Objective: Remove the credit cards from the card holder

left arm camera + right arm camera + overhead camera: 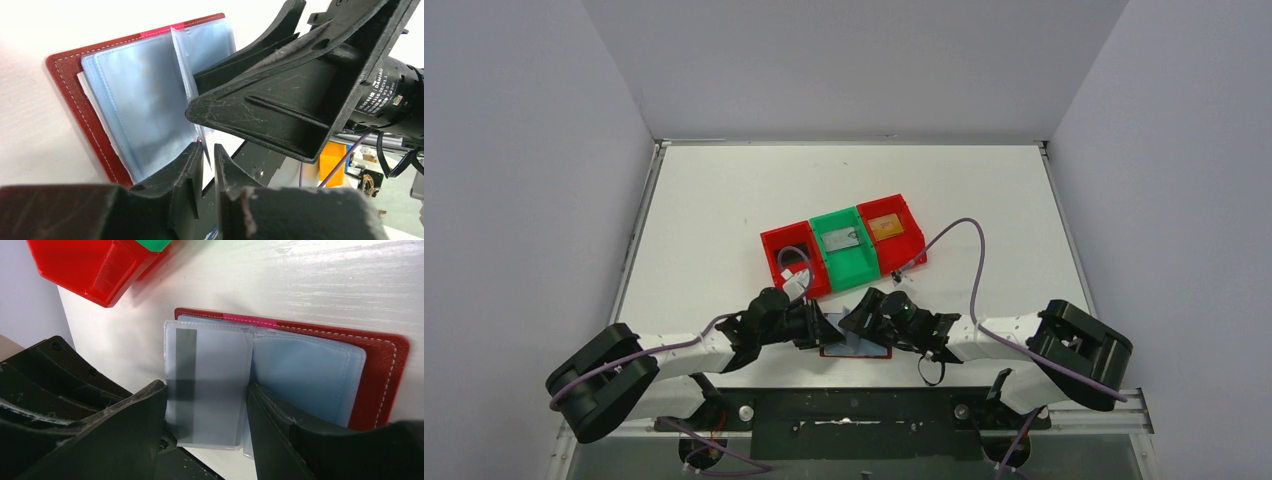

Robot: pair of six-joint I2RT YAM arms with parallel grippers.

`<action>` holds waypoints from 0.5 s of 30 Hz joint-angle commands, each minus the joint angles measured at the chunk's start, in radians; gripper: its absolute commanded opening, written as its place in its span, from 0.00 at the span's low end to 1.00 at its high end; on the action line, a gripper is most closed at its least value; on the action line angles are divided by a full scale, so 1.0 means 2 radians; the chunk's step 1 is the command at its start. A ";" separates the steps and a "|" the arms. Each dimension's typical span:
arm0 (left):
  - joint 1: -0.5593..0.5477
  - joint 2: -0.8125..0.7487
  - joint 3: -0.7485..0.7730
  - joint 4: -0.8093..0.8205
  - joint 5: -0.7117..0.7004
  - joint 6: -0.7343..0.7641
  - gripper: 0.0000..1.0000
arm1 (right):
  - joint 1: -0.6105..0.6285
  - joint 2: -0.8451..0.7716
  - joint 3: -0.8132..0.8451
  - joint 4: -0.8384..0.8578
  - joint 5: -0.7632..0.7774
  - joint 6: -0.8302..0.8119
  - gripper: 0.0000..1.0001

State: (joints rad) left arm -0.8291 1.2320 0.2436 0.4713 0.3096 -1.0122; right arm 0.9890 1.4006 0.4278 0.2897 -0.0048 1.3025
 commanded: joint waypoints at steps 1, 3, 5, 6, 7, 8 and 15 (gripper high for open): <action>-0.003 -0.003 0.019 0.017 0.004 0.008 0.10 | -0.003 -0.028 0.002 0.003 0.012 -0.007 0.59; -0.003 -0.007 0.020 0.011 0.000 0.009 0.09 | -0.003 -0.048 0.004 -0.002 0.014 -0.011 0.66; -0.003 -0.009 0.021 0.008 -0.003 0.010 0.09 | -0.002 -0.073 0.007 -0.023 0.030 -0.014 0.75; -0.002 -0.008 0.022 0.007 -0.003 0.012 0.09 | -0.002 -0.086 0.010 -0.043 0.040 -0.015 0.79; -0.003 -0.005 0.025 0.005 -0.002 0.015 0.09 | -0.002 -0.099 0.010 -0.055 0.050 -0.014 0.82; -0.003 -0.002 0.028 0.002 -0.001 0.017 0.09 | -0.002 -0.112 0.010 -0.067 0.059 -0.014 0.84; -0.016 0.021 0.062 0.021 0.024 0.021 0.34 | -0.002 -0.174 0.000 -0.170 0.132 0.021 0.87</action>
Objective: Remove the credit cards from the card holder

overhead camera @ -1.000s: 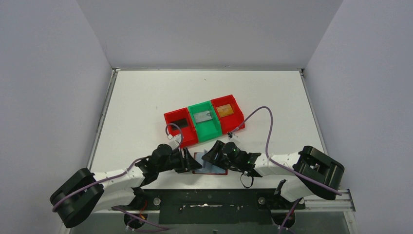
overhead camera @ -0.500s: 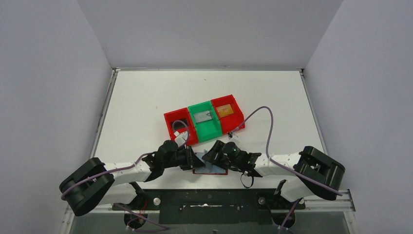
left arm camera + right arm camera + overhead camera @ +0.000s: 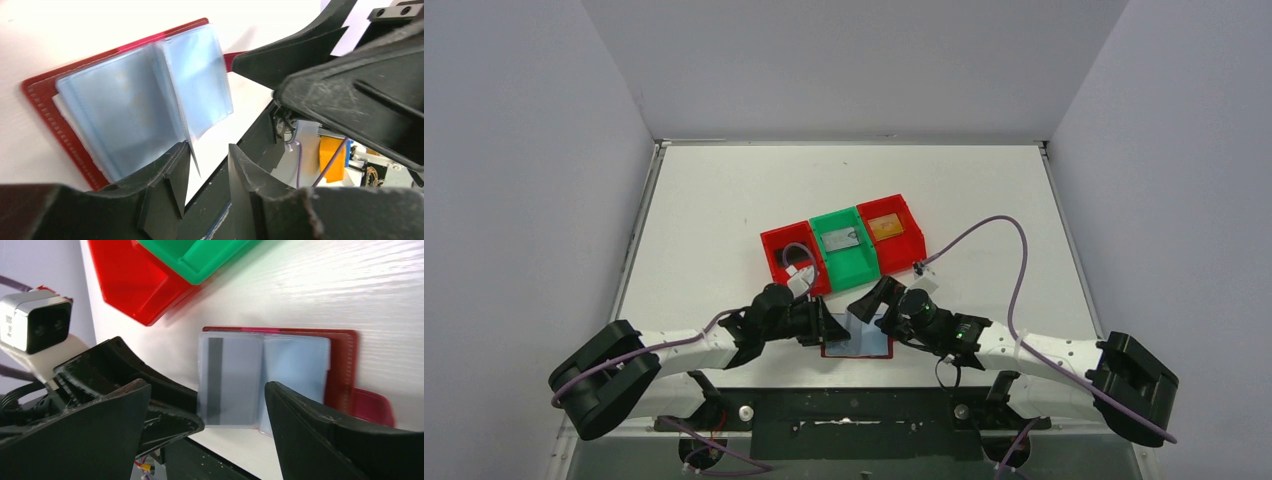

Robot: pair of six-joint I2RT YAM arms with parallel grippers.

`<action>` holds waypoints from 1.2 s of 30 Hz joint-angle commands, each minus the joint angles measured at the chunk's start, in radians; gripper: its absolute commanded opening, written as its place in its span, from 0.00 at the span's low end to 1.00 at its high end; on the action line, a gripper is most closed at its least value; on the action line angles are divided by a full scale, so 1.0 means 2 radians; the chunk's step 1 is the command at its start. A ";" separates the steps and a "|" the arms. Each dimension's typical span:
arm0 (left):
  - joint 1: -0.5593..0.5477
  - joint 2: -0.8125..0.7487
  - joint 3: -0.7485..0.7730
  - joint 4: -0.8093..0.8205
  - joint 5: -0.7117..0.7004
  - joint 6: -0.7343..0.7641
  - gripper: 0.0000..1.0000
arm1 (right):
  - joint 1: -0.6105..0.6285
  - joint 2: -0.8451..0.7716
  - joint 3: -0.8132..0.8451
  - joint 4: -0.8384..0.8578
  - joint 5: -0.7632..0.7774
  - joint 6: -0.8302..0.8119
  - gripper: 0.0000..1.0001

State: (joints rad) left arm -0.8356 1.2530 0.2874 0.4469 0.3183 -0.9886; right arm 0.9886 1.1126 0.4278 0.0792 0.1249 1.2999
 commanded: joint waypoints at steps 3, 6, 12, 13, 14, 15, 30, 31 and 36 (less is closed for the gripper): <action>-0.028 0.028 0.071 0.018 0.018 0.025 0.43 | -0.001 -0.048 -0.004 -0.106 0.097 0.050 0.87; -0.037 0.050 0.087 0.017 0.021 0.029 0.44 | 0.000 -0.066 -0.006 -0.128 0.114 0.059 0.87; -0.056 0.067 0.097 0.012 0.007 0.034 0.52 | 0.015 -0.094 -0.019 -0.133 0.157 0.066 0.86; -0.057 0.063 0.094 0.009 0.001 0.033 0.52 | 0.020 -0.101 -0.025 -0.129 0.166 0.070 0.86; -0.057 0.058 0.090 0.004 -0.005 0.033 0.53 | 0.024 -0.107 -0.031 -0.122 0.171 0.073 0.86; -0.057 0.052 0.087 -0.007 -0.015 0.034 0.53 | 0.026 -0.114 -0.037 -0.108 0.171 0.072 0.84; -0.023 -0.137 0.031 -0.156 -0.126 0.017 0.50 | 0.027 -0.068 0.018 -0.120 0.116 0.018 0.48; -0.020 -0.144 0.028 -0.157 -0.126 0.016 0.51 | 0.028 -0.059 0.025 -0.121 0.113 0.013 0.48; -0.002 -0.162 0.021 -0.154 -0.121 0.008 0.51 | 0.026 -0.008 0.056 -0.150 0.103 0.014 0.46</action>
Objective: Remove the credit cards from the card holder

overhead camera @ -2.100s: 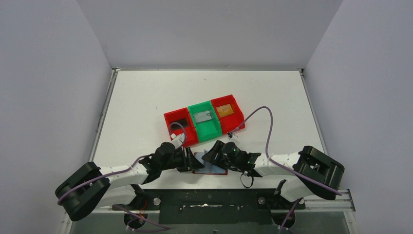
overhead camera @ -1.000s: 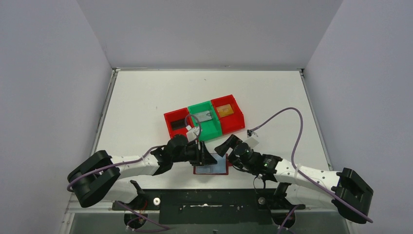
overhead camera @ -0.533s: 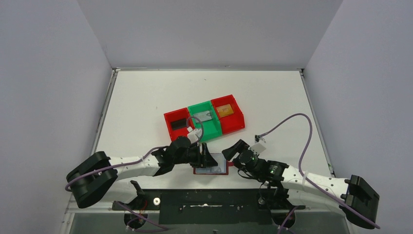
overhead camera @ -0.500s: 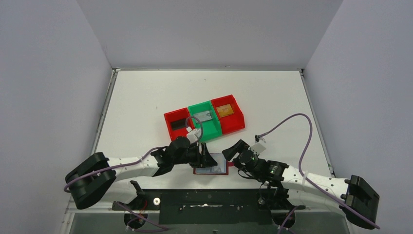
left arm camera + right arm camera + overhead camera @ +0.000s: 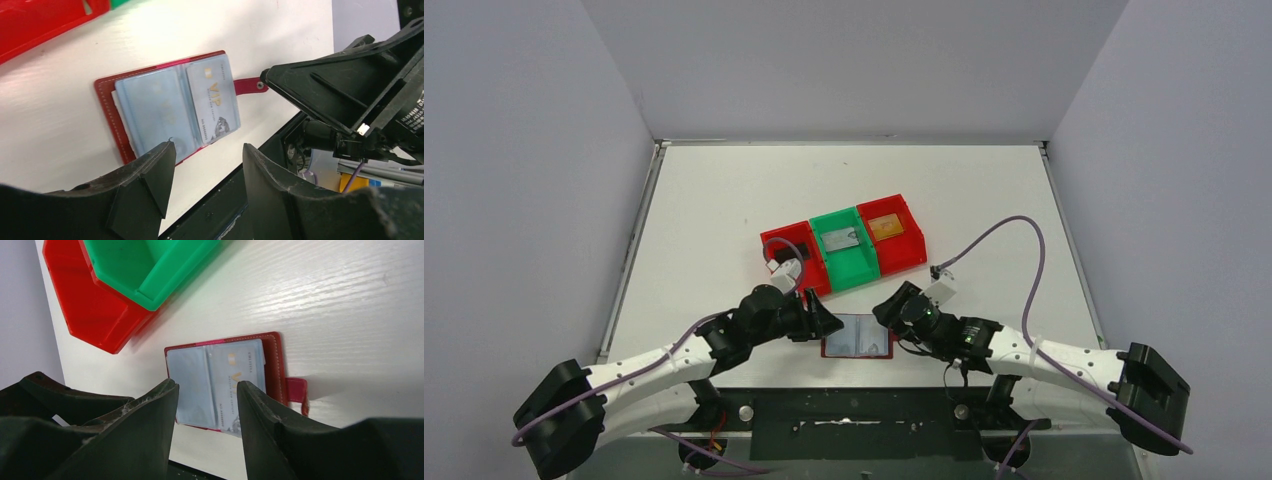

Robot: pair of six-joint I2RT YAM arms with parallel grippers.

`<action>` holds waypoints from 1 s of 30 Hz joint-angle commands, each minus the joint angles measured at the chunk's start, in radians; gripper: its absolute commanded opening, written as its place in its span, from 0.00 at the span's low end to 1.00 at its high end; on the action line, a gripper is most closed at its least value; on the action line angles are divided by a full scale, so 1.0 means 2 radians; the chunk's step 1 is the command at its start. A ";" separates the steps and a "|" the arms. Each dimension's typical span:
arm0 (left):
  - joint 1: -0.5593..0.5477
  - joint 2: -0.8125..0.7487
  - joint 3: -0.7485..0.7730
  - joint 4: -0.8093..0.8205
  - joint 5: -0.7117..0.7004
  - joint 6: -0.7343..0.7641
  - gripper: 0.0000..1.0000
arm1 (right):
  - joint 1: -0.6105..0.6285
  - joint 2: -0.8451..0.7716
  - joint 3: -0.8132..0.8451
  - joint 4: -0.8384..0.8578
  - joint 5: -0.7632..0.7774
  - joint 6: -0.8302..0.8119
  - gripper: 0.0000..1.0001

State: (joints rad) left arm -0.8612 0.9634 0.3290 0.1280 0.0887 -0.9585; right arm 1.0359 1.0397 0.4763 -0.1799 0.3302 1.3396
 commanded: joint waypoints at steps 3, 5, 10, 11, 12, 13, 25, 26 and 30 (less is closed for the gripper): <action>0.013 -0.022 0.001 0.008 -0.001 -0.006 0.51 | -0.001 0.058 0.029 -0.033 -0.012 0.014 0.43; 0.016 -0.022 0.003 0.008 0.004 -0.003 0.51 | -0.001 0.064 0.014 -0.005 -0.035 0.010 0.42; 0.018 -0.013 0.005 0.017 0.014 0.002 0.51 | -0.010 0.077 -0.032 0.044 -0.068 0.028 0.39; 0.018 -0.009 0.006 0.023 0.018 0.003 0.51 | -0.011 0.080 -0.032 0.034 -0.066 0.034 0.38; 0.018 -0.004 0.008 0.027 0.026 0.005 0.51 | -0.011 0.081 -0.030 0.013 -0.060 0.040 0.37; 0.018 0.002 0.010 0.031 0.033 0.006 0.51 | -0.011 0.083 -0.028 -0.004 -0.054 0.045 0.36; 0.013 0.102 0.051 0.067 0.089 0.022 0.52 | -0.015 0.116 -0.026 -0.016 -0.058 0.049 0.30; 0.012 0.116 0.061 0.060 0.093 0.028 0.51 | -0.015 0.118 -0.026 -0.016 -0.059 0.048 0.29; 0.008 0.160 0.089 0.049 0.109 0.044 0.50 | -0.021 0.118 -0.026 -0.015 -0.062 0.046 0.27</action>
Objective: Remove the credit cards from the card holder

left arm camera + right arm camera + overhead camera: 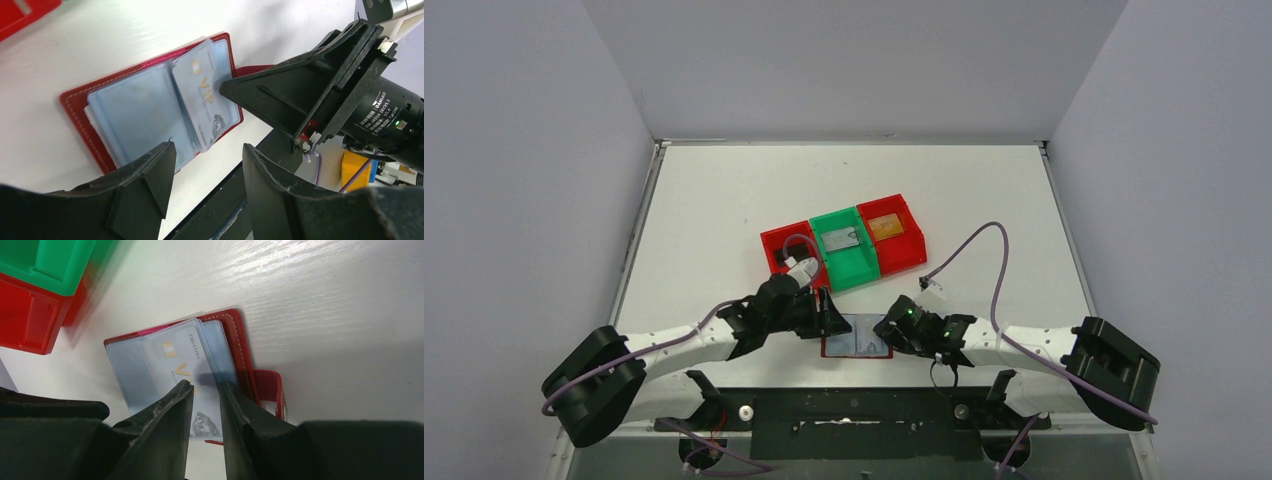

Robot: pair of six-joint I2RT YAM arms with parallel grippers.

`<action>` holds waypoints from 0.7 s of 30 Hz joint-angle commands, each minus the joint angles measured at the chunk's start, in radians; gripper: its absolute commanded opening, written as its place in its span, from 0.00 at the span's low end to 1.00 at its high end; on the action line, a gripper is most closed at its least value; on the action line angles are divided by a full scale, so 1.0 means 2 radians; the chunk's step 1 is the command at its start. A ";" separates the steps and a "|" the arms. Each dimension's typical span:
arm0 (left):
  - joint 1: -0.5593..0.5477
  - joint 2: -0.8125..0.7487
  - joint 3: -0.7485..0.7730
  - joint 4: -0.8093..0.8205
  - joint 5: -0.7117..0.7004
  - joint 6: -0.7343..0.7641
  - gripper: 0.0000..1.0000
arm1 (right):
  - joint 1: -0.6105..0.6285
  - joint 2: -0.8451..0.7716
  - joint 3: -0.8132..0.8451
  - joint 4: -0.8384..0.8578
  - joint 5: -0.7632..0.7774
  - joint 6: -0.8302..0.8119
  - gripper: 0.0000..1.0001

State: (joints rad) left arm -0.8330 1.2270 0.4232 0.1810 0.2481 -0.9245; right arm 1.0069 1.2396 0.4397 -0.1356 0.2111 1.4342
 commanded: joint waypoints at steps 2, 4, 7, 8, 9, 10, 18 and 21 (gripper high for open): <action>-0.011 0.039 0.045 0.037 0.030 0.023 0.50 | -0.006 0.017 -0.009 -0.038 -0.002 -0.001 0.26; -0.011 0.055 0.046 0.047 0.032 0.016 0.50 | -0.008 0.015 -0.012 -0.038 -0.003 -0.001 0.26; -0.013 0.077 0.048 0.047 0.030 0.006 0.50 | -0.010 0.014 -0.014 -0.035 -0.005 0.000 0.26; -0.014 0.083 0.046 0.050 0.031 0.004 0.50 | -0.010 0.015 -0.014 -0.035 -0.006 -0.001 0.26; -0.015 0.086 0.044 0.052 0.031 0.002 0.50 | -0.011 0.016 -0.014 -0.034 -0.007 -0.002 0.26; -0.016 0.087 0.041 0.056 0.031 -0.001 0.50 | -0.011 0.017 -0.013 -0.034 -0.008 -0.004 0.26; -0.021 0.108 0.028 0.091 0.039 -0.016 0.44 | -0.012 0.021 -0.018 0.003 -0.026 -0.015 0.26; -0.021 0.115 0.027 0.096 0.038 -0.020 0.41 | -0.012 0.021 -0.018 0.002 -0.024 -0.016 0.26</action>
State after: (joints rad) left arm -0.8700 1.4445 0.4793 0.2924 0.3077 -0.9497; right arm 0.9871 1.2530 0.4351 -0.0929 0.1692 1.4254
